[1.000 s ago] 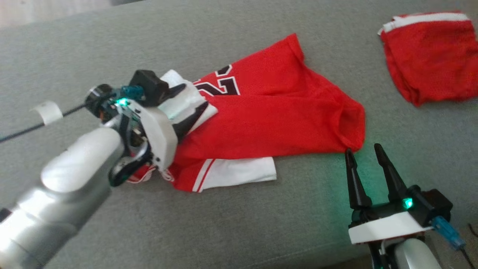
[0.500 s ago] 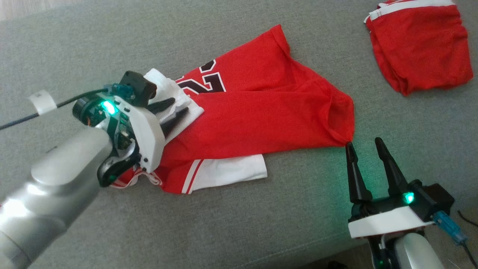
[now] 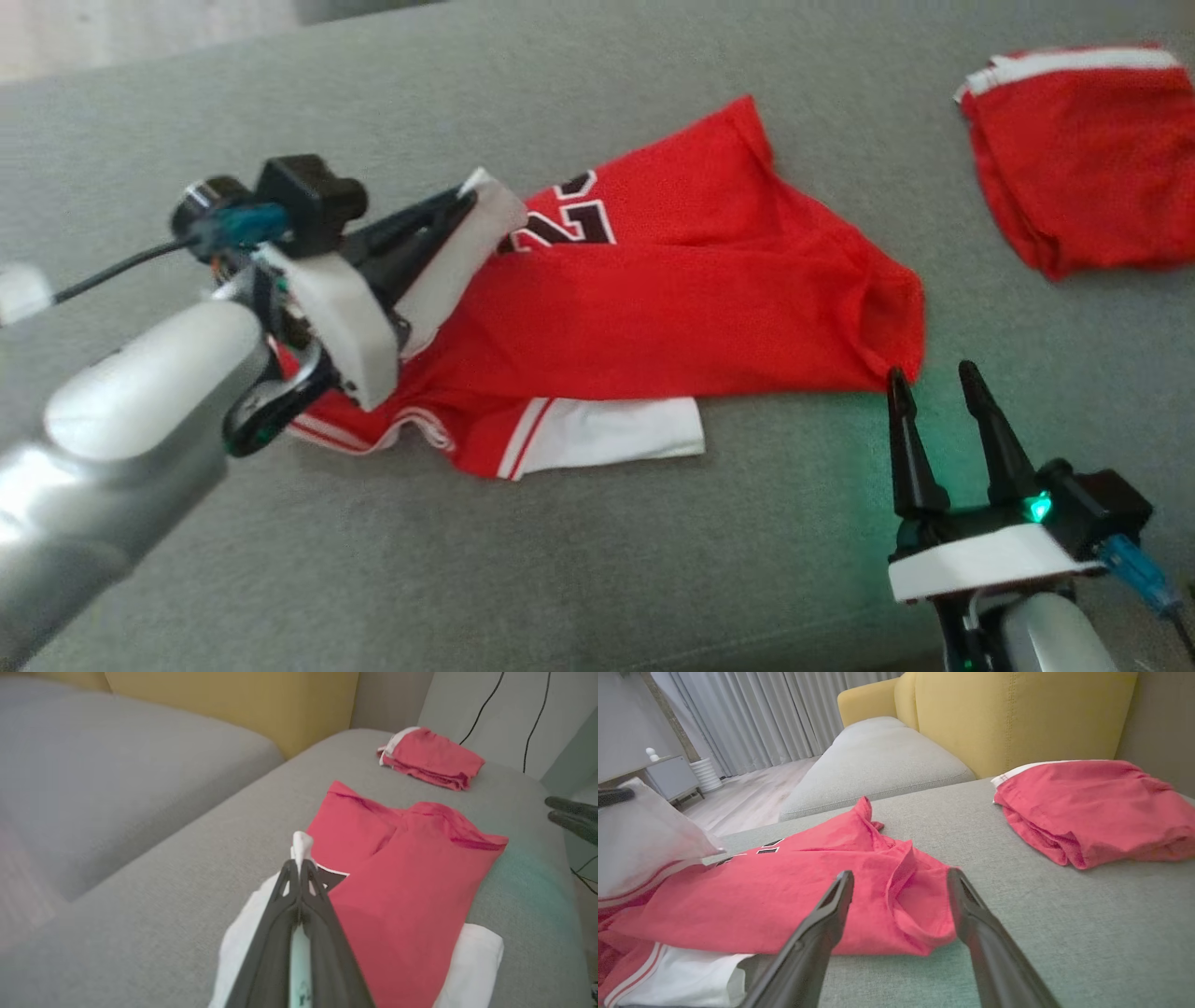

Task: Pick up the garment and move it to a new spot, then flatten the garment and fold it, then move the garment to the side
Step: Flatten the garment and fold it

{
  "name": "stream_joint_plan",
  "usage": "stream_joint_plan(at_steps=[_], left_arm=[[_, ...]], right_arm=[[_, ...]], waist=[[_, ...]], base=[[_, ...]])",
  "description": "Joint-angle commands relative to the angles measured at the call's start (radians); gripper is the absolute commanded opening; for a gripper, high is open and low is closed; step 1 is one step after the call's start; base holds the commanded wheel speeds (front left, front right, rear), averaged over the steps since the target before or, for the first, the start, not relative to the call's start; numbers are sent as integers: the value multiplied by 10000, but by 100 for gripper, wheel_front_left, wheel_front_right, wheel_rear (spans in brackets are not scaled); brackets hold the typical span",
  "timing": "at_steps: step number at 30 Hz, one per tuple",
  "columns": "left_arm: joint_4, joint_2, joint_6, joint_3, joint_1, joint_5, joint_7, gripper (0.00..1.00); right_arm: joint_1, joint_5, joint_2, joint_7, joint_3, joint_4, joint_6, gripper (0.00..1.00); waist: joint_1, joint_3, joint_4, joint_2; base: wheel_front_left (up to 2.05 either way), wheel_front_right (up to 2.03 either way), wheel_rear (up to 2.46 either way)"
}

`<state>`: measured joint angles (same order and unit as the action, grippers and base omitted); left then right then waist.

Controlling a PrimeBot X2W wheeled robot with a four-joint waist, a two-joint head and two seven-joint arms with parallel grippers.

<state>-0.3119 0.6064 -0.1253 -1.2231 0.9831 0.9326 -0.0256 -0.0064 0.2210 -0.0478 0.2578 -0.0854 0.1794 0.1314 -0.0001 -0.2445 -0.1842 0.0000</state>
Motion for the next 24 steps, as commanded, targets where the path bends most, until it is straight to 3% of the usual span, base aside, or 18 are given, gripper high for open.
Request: stream_joint_plan(at_steps=[1,12,19,20,21,24], left_arm=[[342,581,148,635,482,-162,300,0],[3023,2626,1926,1255,-1080,-140,1604,0],[3853,3010,2459,1328,-1639,52,1811,0],[3926,3033,2518,1346,-1709,91,1860,0],[3983,3056,2571,1357,-1777,121,1907,0],[4079,3126,2731,1357,-2025,152,2083,0]], right_arm=[[8,199,-219,40,-164,-139,-7,100],[-792,465,-1270,40,-678,2185,-7,100],[-1458,274,-1299,40,-636,3476,-7,100],[-1589,223,-1313,40,-614,3701,-7,58],[-1701,180,-1307,40,-575,3903,-7,0],[-1827,104,-1309,40,-582,4188,-7,0]], waist=[[1,363,418,0],[1,971,1568,0],[1,1021,1919,0],[1,1027,1941,0],[1,1036,1959,0],[1,1125,1993,0]], base=[[0,0,0],[0,0,0],[0,0,0],[0,0,0],[0,0,0],[0,0,0]])
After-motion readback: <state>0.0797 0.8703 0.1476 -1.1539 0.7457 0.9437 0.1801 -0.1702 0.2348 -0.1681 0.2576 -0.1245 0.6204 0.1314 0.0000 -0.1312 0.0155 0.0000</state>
